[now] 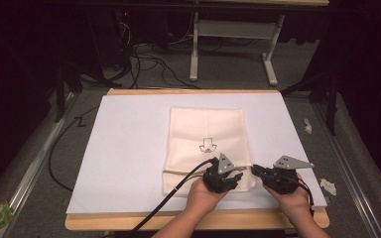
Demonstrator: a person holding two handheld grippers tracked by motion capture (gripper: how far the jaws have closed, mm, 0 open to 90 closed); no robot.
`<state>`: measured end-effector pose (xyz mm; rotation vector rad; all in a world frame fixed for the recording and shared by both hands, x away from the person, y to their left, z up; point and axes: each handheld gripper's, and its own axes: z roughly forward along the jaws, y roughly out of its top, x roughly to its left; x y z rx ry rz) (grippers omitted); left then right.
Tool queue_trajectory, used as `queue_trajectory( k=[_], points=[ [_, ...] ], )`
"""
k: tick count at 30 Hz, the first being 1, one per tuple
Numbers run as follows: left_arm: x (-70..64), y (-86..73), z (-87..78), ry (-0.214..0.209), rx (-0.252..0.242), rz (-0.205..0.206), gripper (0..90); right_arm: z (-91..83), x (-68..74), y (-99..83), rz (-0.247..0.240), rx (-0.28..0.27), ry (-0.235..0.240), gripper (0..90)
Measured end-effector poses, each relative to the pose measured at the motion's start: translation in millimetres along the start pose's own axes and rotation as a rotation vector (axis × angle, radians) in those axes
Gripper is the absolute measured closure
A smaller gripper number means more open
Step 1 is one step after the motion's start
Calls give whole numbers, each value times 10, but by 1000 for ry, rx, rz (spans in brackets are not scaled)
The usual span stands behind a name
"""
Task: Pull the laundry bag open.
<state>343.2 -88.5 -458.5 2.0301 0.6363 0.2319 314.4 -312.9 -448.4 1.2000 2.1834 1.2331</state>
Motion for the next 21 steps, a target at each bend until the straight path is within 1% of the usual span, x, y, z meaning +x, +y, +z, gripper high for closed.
queue_trajectory(
  k=[2, 3, 6, 7, 8, 10, 11, 12, 14, 15, 16, 17, 21],
  points=[
    [-15, 17, 29, 3, 6, 3, 653, 4, 3, -3, 13, 0, 4, 847],
    [-19, 25, 40, 11, 3, 5, 661, 5, 5, -4, 14, 1, 3, 847],
    [-25, 41, 68, 18, 2, -7, 692, -1, 10, -4, 20, -3, 4, 848],
    [-35, 44, 79, 18, 2, -5, 713, -3, 13, -3, 14, -5, 3, 848],
    [-50, 45, 89, 19, 0, 0, 713, -3, 13, -3, 14, -5, 3, 848],
    [-79, 53, 106, 30, 0, 14, 731, -4, 13, 1, 15, -8, 4, 849],
    [-88, 57, 113, 30, -4, 10, 754, -8, 14, 5, 15, -11, 2, 850],
    [-92, 62, 117, 30, -2, 11, 770, -7, 15, 7, 13, -15, 3, 851],
    [-100, 68, 122, 20, -2, 19, 830, -6, 20, 14, 14, -19, 3, 852],
    [-103, 68, 124, 27, -3, 19, 849, -7, 22, 17, 14, -19, 2, 852],
    [-96, 69, 123, 23, -2, 13, 864, -9, 23, 18, 11, -21, 1, 852],
    [-91, 69, 124, 19, -1, 10, 867, -10, 24, 17, 12, -22, 1, 852],
    [-107, 64, 116, 28, -12, 20, 872, -14, 19, 15, 5, -20, 2, 852]
  ],
)
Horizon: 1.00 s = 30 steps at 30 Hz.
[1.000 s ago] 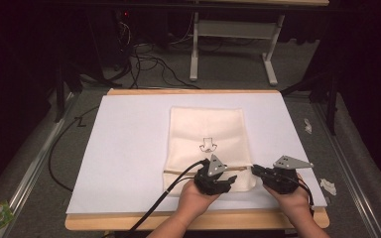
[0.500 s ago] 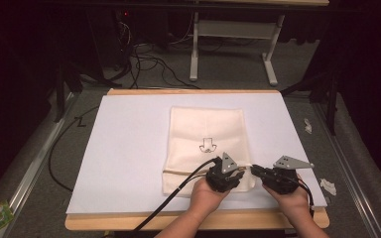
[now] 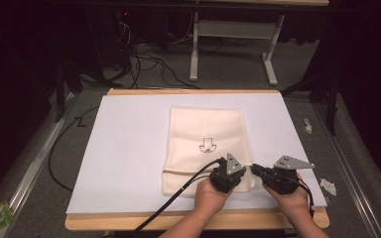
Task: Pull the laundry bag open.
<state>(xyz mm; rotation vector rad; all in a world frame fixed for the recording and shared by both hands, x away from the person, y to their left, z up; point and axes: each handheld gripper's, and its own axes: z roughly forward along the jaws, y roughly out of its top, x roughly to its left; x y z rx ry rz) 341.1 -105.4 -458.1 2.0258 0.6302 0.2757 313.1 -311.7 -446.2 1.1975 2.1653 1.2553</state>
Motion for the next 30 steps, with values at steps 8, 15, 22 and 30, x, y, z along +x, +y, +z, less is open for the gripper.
queue_trajectory(
  k=[8, 15, 22, 30],
  points=[
    [12, -24, -3, -4, -5, -10, 873, 5, 0, 3, -7, 11, -8, 852],
    [22, -39, -37, -6, -6, -12, 874, 6, 8, 6, -14, 15, -10, 854],
    [47, -42, -78, -5, 4, -11, 874, 3, 26, 11, -15, 15, -15, 855],
    [149, -108, -184, -4, 3, -52, 874, -17, -33, -3, 15, 0, -13, 854]
  ],
)
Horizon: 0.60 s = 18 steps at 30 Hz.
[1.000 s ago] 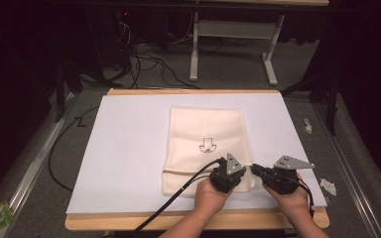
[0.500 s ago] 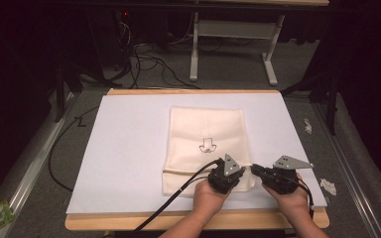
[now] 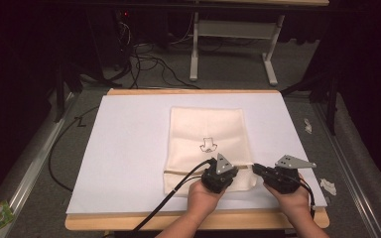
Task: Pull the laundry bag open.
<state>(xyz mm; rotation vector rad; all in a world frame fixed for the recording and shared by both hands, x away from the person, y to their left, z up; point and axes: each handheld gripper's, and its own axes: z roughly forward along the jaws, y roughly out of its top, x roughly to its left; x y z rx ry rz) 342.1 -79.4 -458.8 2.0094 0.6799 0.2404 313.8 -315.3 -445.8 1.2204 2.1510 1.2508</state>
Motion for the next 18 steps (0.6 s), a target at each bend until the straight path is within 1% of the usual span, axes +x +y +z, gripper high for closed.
queue_trajectory(
  k=[3, 6, 10, 12, 14, 16, 18],
  points=[
    [18, -22, -32, 3, 4, 5, 874, -6, 2, 6, -6, -2, 2, 854],
    [42, -56, -54, 4, 4, -18, 874, -10, -1, 4, -12, 1, -2, 854],
    [63, -73, -112, 8, 3, -12, 874, -35, 10, 0, -7, -6, 1, 854],
    [77, -87, -126, 6, -2, -20, 874, -35, 13, 2, -6, -6, 0, 854],
    [86, -100, -139, 5, 1, -19, 874, -32, 23, 4, -9, -6, -2, 854],
    [93, -108, -152, 11, 1, -16, 874, -30, 28, 4, -9, -6, -5, 854],
    [120, -120, -169, 23, 8, -22, 874, -25, 17, 4, -3, -6, -9, 854]
  ],
)
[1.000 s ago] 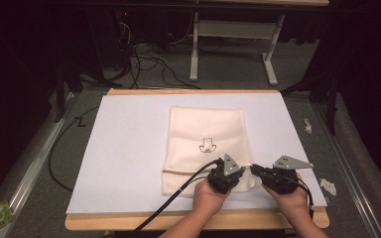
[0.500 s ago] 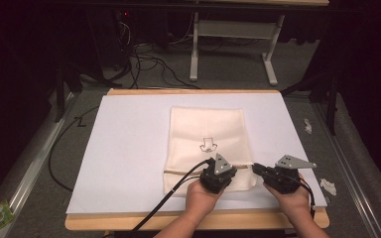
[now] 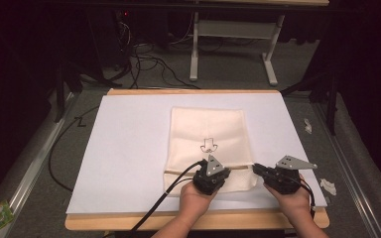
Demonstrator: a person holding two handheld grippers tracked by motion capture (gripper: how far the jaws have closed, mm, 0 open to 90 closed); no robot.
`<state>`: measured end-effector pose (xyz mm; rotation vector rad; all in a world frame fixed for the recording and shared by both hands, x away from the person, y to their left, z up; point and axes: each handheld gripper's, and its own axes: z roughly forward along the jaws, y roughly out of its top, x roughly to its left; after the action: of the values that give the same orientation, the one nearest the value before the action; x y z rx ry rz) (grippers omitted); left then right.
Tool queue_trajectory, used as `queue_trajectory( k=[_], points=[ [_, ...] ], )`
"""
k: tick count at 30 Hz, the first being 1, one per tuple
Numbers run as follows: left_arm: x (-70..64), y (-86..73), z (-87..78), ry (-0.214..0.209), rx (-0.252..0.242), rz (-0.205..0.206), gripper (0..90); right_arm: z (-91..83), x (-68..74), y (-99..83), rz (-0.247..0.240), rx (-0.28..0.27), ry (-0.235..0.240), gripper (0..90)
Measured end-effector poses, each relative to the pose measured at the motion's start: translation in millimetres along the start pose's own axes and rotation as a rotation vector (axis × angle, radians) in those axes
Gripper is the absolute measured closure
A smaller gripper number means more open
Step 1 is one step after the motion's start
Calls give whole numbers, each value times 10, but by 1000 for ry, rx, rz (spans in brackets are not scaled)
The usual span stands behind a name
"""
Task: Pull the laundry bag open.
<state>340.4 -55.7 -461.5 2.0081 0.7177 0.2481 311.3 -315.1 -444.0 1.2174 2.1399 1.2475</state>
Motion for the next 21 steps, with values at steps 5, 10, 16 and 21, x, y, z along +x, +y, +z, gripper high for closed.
queue_trajectory(
  k=[5, 10, 16, 21],
  points=[
    [74, -40, -80, 14, 12, -10, 874, -2, -21, -1, 3, 1, -5, 854],
    [160, -75, -240, 43, 35, 8, 874, -4, -28, 6, 2, -4, -7, 855],
    [384, -219, -529, 90, 67, -19, 874, -14, -44, 17, 7, -6, -14, 856],
    [600, -358, -805, 115, 91, -57, 874, -50, -76, 4, 22, -10, -24, 855]
  ],
)
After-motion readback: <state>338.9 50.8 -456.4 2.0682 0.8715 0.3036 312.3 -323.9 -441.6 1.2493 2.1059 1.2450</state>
